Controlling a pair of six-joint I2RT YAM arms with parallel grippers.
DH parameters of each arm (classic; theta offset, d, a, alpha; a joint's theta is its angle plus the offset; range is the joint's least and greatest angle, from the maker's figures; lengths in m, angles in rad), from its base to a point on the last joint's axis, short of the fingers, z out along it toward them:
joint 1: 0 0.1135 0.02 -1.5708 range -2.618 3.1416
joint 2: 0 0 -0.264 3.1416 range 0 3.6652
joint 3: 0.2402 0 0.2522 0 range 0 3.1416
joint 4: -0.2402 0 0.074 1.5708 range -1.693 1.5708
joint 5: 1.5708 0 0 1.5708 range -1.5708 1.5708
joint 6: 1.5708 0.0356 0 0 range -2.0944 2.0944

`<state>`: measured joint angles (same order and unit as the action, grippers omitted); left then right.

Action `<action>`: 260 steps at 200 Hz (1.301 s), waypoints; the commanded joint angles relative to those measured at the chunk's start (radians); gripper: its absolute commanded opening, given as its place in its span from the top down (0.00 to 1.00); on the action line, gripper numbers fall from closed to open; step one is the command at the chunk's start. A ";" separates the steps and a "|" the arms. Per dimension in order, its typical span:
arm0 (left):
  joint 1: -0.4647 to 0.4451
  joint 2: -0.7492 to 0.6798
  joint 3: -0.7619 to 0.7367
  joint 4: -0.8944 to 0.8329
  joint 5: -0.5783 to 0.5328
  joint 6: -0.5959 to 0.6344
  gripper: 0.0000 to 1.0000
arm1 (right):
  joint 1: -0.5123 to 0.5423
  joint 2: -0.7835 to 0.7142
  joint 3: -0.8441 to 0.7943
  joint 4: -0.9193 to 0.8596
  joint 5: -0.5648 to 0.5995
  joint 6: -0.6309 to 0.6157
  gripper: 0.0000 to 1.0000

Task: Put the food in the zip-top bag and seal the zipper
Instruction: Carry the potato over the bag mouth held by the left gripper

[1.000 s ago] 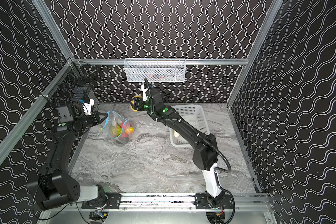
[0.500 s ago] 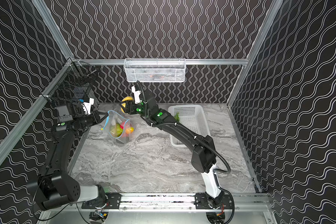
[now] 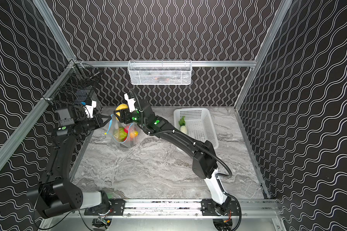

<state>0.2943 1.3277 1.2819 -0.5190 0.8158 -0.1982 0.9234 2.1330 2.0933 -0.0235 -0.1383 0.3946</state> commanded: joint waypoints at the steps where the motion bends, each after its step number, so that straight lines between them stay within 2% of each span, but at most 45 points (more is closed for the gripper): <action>1: 0.002 0.003 0.019 -0.017 -0.002 0.034 1.00 | 0.019 0.014 0.019 -0.001 0.022 -0.063 0.64; 118: 0.002 0.028 0.073 -0.068 -0.018 0.056 1.00 | 0.069 0.024 -0.015 -0.064 0.133 -0.224 0.59; 153: 0.002 0.037 0.087 -0.070 -0.008 0.047 1.00 | 0.094 0.061 0.035 -0.126 0.228 -0.309 0.57; 199: 0.001 0.059 0.128 -0.099 -0.027 0.055 1.00 | 0.098 0.082 0.070 -0.143 0.271 -0.307 0.55; 260: 0.002 0.062 0.139 -0.099 -0.023 0.049 1.00 | 0.100 0.088 0.085 -0.140 0.270 -0.321 0.27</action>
<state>0.2943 1.3888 1.4155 -0.6235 0.7883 -0.1539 1.0218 2.2272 2.1811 -0.1726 0.1246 0.0883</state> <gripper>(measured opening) 0.048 0.688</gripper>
